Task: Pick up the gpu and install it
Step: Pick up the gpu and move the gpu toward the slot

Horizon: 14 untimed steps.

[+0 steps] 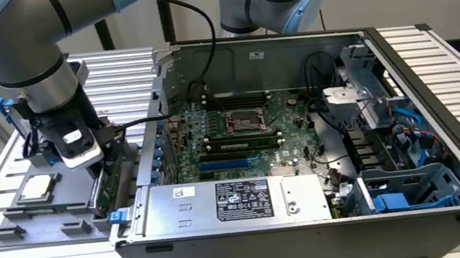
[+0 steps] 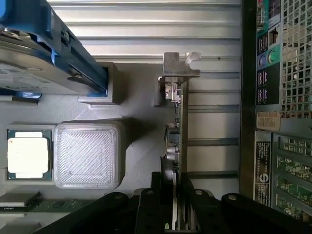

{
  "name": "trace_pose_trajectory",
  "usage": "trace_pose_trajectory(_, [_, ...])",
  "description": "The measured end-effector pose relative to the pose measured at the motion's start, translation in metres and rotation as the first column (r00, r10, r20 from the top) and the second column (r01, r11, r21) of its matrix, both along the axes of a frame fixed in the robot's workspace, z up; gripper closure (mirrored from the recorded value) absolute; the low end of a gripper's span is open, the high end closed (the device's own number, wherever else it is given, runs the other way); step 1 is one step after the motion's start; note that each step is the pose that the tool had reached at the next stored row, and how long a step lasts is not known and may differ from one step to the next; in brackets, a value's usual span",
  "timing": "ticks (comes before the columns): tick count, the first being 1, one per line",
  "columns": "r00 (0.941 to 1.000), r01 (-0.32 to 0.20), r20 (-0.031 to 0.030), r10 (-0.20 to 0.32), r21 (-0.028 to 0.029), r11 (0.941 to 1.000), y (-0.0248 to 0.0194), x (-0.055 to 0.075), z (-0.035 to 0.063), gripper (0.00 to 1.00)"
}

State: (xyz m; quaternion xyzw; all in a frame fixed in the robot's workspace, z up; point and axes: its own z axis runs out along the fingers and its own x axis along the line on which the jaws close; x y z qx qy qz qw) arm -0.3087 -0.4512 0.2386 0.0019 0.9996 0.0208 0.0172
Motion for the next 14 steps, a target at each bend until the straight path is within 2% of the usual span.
trace_pose_trajectory(4, [0.9994, -0.034, -0.0002, 0.034, -0.0002, 0.9994, 0.0, -0.0005, 0.0002, 1.0])
trace_pose_trajectory(10, [0.9993, -0.036, -0.0002, 0.036, -0.0001, 0.9993, -0.0001, -0.0005, 0.0008, 1.0])
trace_pose_trajectory(14, [0.9993, -0.036, -0.0006, 0.036, -0.0001, 0.9993, -0.0001, -0.0005, 0.0093, 1.0])
